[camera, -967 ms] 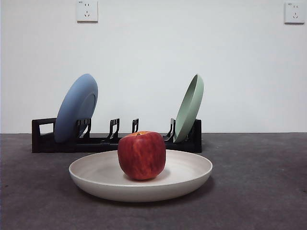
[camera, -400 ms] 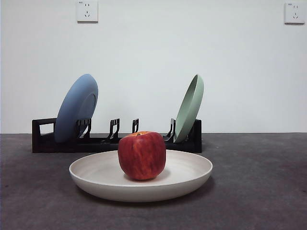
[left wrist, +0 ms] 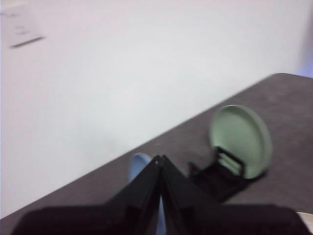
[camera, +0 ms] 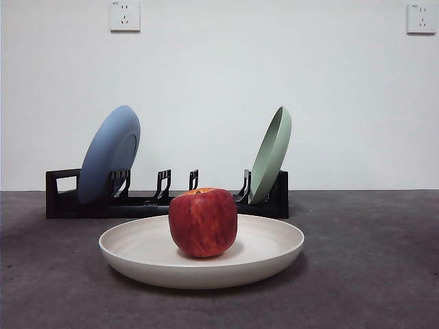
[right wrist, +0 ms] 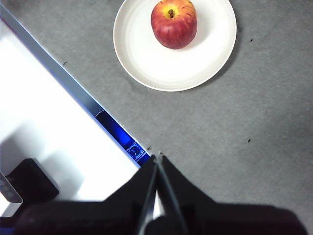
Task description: Take the yellow plate from the plate rack,put the plate on the table,take the apple from the table,put the apple in the plate
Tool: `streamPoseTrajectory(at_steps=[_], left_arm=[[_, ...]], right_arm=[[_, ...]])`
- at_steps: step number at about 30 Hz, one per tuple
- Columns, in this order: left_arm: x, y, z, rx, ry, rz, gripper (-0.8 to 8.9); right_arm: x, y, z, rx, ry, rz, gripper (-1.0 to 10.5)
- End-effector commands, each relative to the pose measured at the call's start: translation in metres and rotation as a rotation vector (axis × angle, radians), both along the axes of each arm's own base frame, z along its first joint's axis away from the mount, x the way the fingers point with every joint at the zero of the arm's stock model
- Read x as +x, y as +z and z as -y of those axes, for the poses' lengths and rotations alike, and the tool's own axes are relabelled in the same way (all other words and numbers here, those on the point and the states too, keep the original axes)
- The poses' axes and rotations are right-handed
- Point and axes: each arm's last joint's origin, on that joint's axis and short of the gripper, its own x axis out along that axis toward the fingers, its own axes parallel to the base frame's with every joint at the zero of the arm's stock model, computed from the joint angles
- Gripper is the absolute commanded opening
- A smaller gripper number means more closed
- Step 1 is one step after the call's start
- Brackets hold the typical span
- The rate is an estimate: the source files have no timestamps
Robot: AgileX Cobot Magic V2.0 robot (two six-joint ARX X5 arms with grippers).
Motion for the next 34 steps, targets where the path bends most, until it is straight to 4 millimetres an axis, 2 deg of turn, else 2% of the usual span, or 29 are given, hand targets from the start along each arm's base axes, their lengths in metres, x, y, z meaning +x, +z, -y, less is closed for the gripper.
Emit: streamPoseTrajectory(at_steps=[1,7,14,18,22,34], left_arm=[[-0.003,-0.022,-0.004,0.013,0.030,0.045,-0.03],[0.003,-0.098,-0.010,-0.060,0.098,0.092,-0.03],[0.006,-0.197,-0.015,-0.157,0.155,-0.012,-0.03],[0.005,-0.231,-0.016,-0.202,0.197,-0.054,-0.03],[0.004,-0.250,-0.018,-0.245,0.268,-0.076,-0.03],[-0.001,-0.278,-0.018,-0.296,0.296,-0.161,-0.03]], right_arm=[[-0.001,-0.001,0.001,-0.014,-0.006,-0.018,0.0],[-0.001,-0.001,0.001,-0.014,-0.006,-0.018,0.0],[-0.001,-0.001,0.001,-0.014,-0.006,-0.018,0.0],[-0.001,-0.001,0.001,-0.014,-0.006,-0.018,0.0],[-0.001,-0.001,0.001,-0.014,-0.006,-0.018,0.0],[-0.001,-0.001,0.001,-0.014,-0.006,-0.018,0.0]])
